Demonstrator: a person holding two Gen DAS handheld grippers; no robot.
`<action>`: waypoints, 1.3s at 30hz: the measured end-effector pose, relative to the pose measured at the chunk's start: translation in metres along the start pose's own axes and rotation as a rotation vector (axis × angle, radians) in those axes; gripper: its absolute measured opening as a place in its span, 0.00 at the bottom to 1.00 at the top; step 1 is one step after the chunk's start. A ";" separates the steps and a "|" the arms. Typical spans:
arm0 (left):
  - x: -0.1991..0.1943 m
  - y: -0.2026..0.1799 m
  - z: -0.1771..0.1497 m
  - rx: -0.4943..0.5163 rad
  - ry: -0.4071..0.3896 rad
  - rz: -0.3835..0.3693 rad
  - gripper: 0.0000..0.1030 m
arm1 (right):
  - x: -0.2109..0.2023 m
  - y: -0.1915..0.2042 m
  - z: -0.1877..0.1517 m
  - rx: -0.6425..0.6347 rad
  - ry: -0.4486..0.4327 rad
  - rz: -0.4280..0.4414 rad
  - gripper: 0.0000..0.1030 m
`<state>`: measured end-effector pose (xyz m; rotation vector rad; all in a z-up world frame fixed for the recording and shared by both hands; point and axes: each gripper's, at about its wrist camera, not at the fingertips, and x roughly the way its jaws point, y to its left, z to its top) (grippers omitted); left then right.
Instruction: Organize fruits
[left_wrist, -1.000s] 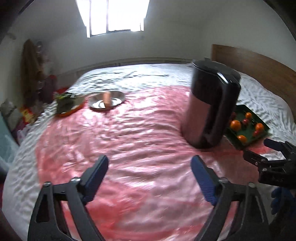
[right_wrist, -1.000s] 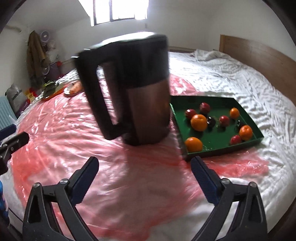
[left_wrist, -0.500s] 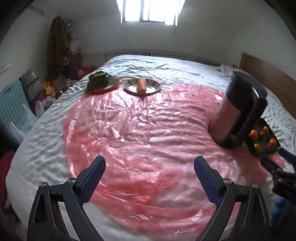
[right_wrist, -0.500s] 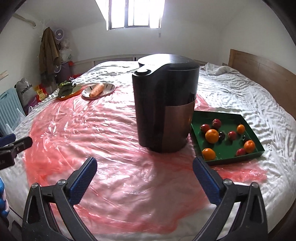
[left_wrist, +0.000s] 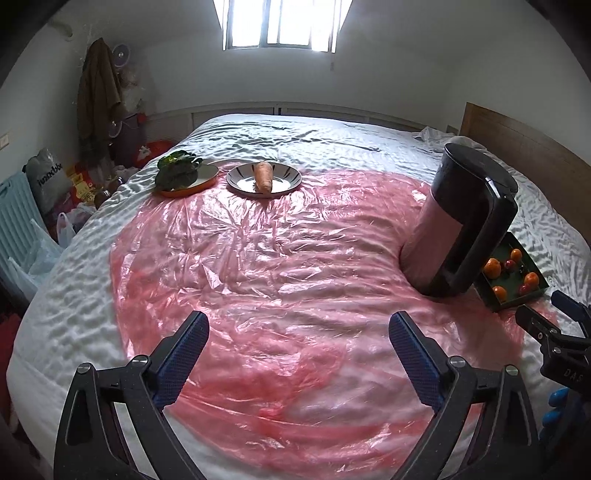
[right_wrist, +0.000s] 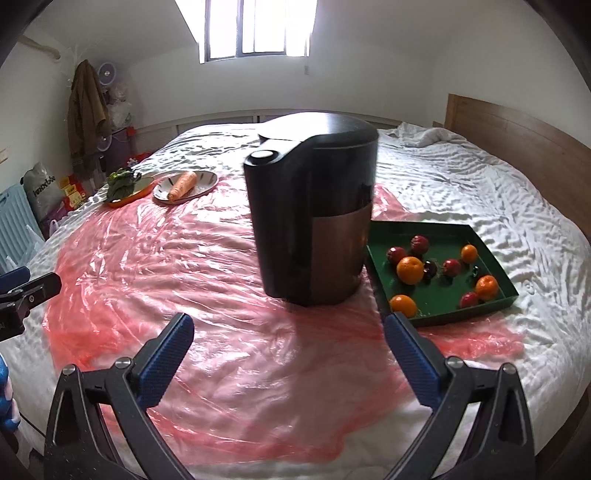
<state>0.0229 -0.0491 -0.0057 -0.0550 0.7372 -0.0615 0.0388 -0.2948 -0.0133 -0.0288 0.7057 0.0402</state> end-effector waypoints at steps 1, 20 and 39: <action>0.001 -0.001 0.001 -0.002 0.002 0.000 0.93 | 0.000 -0.003 0.000 0.005 0.001 -0.005 1.00; 0.020 -0.015 0.008 0.034 0.034 0.008 0.93 | 0.009 -0.021 0.002 0.040 -0.002 -0.009 1.00; 0.020 -0.008 0.007 0.031 0.038 0.010 0.93 | 0.012 -0.009 0.000 0.009 0.001 0.005 1.00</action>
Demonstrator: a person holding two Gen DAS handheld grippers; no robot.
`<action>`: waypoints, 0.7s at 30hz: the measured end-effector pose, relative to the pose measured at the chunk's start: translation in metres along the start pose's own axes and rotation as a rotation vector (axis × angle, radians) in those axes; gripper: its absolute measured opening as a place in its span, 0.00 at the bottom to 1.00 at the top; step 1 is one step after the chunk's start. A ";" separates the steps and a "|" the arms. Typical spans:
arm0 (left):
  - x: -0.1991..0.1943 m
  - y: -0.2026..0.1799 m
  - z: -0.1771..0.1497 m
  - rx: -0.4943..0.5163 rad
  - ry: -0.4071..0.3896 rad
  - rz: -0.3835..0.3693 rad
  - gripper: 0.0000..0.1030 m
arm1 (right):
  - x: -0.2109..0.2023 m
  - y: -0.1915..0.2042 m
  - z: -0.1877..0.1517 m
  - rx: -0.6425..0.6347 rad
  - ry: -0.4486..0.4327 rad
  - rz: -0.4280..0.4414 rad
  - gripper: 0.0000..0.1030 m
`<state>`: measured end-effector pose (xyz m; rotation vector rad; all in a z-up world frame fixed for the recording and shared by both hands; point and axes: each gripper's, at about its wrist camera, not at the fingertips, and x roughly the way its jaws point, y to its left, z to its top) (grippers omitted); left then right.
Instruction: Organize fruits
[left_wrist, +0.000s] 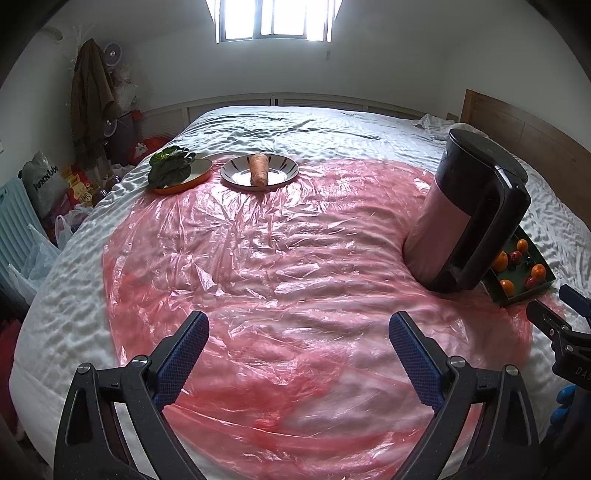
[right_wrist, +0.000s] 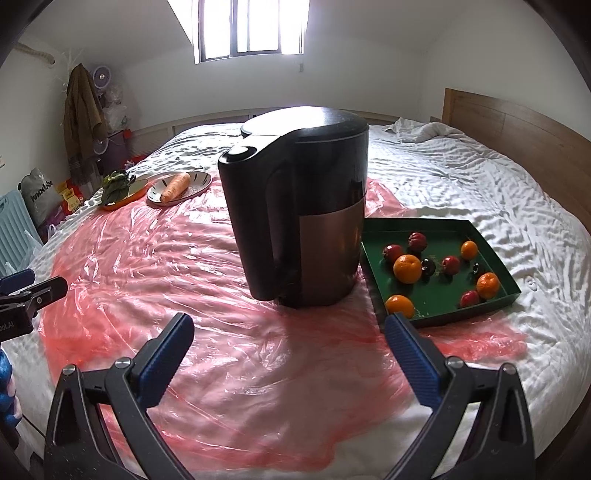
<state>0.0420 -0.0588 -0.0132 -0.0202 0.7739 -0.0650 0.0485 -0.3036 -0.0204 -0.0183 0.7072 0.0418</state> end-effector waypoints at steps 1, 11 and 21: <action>0.000 0.000 0.000 0.003 0.000 0.000 0.93 | 0.000 0.000 0.000 -0.002 0.000 0.001 1.00; 0.001 -0.002 0.000 0.015 0.000 0.000 0.93 | 0.000 0.003 0.002 -0.005 -0.003 0.004 1.00; 0.004 -0.002 0.000 0.015 0.005 -0.002 0.93 | 0.000 0.003 0.002 -0.006 -0.003 0.007 1.00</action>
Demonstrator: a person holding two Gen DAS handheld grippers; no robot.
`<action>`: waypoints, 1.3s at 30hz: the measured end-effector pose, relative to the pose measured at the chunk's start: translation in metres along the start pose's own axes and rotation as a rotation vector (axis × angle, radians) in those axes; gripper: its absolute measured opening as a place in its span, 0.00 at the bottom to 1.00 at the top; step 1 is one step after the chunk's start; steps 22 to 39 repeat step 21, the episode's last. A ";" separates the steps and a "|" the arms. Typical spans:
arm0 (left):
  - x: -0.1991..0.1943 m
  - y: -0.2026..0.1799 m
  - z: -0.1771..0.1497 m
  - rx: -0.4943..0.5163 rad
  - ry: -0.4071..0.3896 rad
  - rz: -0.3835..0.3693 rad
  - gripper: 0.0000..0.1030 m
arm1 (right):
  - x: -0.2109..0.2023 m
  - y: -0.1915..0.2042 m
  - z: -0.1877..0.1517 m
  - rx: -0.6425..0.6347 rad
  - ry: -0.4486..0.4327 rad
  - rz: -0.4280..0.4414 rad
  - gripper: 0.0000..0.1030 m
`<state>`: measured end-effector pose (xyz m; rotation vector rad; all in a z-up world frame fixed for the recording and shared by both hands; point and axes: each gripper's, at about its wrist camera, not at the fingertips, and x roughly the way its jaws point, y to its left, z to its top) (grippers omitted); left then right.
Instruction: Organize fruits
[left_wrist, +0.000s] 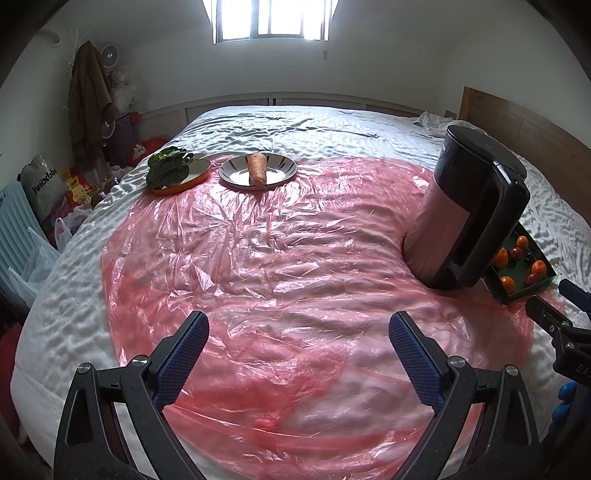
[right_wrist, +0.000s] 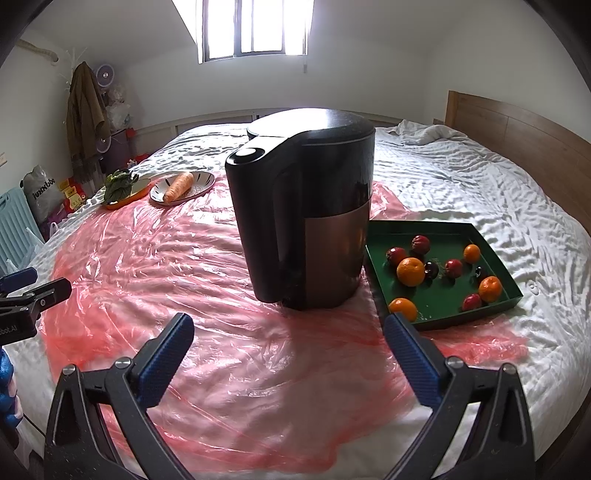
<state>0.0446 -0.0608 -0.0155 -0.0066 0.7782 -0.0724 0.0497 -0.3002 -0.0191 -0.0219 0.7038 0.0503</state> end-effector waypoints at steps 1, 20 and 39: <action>0.000 0.000 0.000 0.001 0.001 0.000 0.93 | 0.000 0.001 0.000 0.000 0.000 0.000 1.00; 0.005 0.003 -0.002 0.005 0.017 -0.014 0.93 | 0.004 0.001 -0.003 -0.006 0.008 0.004 1.00; 0.005 0.003 -0.002 0.005 0.017 -0.014 0.93 | 0.004 0.001 -0.003 -0.006 0.009 0.004 1.00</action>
